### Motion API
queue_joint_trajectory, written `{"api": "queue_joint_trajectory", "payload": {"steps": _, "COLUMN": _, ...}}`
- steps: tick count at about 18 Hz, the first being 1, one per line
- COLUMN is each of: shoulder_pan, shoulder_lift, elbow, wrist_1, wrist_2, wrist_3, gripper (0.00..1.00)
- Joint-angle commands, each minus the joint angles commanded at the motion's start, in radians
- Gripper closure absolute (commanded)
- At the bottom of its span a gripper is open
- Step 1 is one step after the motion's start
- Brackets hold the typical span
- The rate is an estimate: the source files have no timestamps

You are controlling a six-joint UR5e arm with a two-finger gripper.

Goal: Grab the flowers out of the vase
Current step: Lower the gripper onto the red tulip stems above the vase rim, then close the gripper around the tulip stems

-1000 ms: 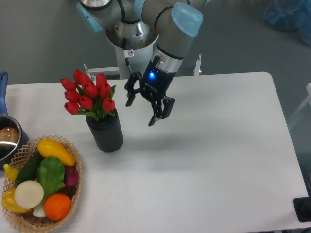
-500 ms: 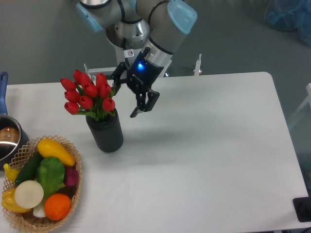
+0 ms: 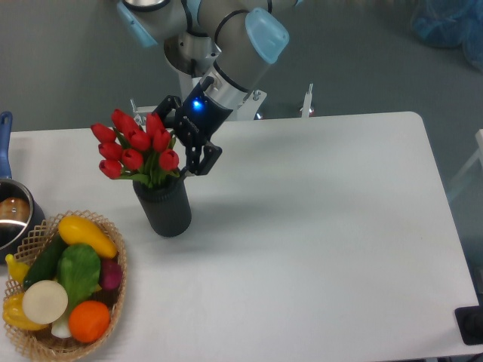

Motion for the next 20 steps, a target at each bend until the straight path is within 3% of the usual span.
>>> {"api": "queue_joint_trajectory", "payload": {"steps": 5, "shoulder_pan": 0.005, "shoulder_lift": -0.011, "elbow": -0.011, "wrist_1": 0.000, "wrist_2": -0.029, "wrist_3": 0.064, "gripper": 0.03}}
{"api": "queue_joint_trajectory", "payload": {"steps": 11, "shoulder_pan": 0.031, "shoulder_lift": -0.008, "elbow": -0.040, "wrist_1": -0.003, "wrist_2": -0.032, "wrist_3": 0.160, "gripper": 0.64}}
{"api": "queue_joint_trajectory", "payload": {"steps": 14, "shoulder_pan": 0.046, "shoulder_lift": 0.008, "elbow": -0.045, "wrist_1": -0.037, "wrist_2": -0.036, "wrist_3": 0.161, "gripper": 0.87}}
{"api": "queue_joint_trajectory", "payload": {"steps": 17, "shoulder_pan": 0.063, "shoulder_lift": 0.017, "elbow": -0.040, "wrist_1": -0.081, "wrist_2": -0.078, "wrist_3": 0.161, "gripper": 0.88}}
{"api": "queue_joint_trajectory", "payload": {"steps": 20, "shoulder_pan": 0.075, "shoulder_lift": 0.021, "elbow": -0.035, "wrist_1": -0.091, "wrist_2": -0.097, "wrist_3": 0.161, "gripper": 0.88}}
